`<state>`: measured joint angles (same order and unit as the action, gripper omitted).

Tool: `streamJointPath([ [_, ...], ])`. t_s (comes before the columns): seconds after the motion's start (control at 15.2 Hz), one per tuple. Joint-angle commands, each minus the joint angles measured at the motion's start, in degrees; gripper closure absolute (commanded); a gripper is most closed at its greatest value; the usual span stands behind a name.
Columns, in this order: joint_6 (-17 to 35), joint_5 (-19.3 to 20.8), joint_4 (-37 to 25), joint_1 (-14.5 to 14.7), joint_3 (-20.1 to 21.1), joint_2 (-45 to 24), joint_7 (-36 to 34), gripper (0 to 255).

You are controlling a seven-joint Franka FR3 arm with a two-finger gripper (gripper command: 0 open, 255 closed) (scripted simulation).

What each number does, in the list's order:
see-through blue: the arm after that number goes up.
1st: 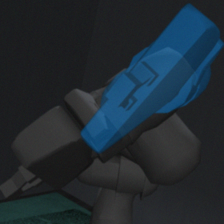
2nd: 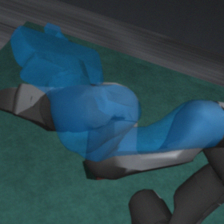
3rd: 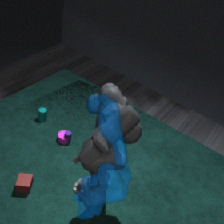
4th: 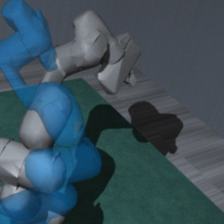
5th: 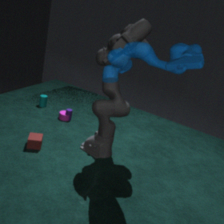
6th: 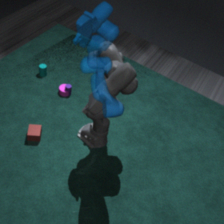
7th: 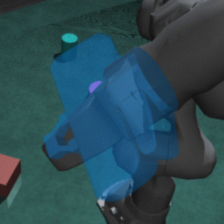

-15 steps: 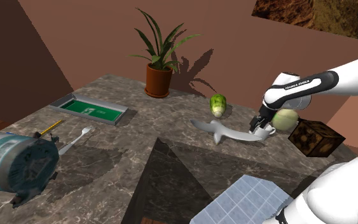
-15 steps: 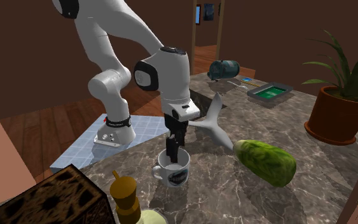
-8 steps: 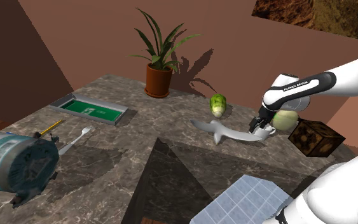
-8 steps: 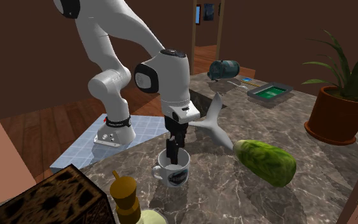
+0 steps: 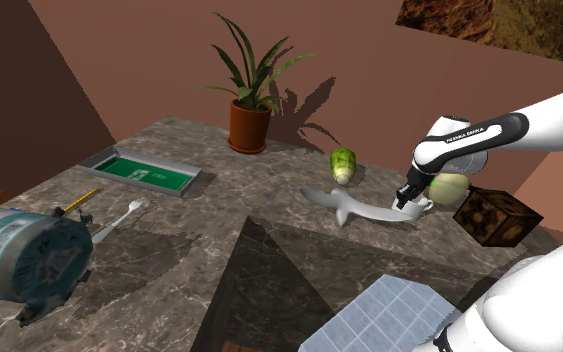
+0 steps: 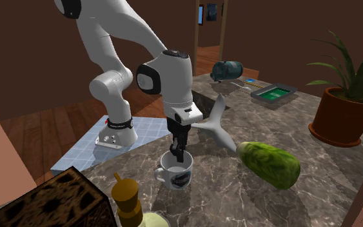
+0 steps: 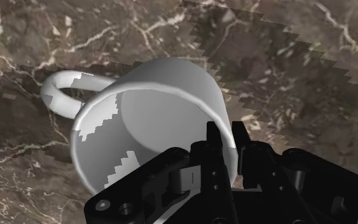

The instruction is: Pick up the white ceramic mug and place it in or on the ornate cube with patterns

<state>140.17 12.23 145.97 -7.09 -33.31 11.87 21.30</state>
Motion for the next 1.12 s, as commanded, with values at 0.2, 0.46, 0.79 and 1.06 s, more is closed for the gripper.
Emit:
streamJointPath([
  [0.2,-0.9,0.3,-0.3,-0.1,0.2,0.7,-0.2,255],
  [0.46,-4.6,1.2,-1.6,-0.5,1.0,3.2,-0.9,255],
  [0.79,-9.1,1.8,-3.6,-0.8,2.0,5.8,-1.5,255],
  [1.06,-12.6,2.1,-5.4,-1.0,2.7,7.7,-1.8,255],
])
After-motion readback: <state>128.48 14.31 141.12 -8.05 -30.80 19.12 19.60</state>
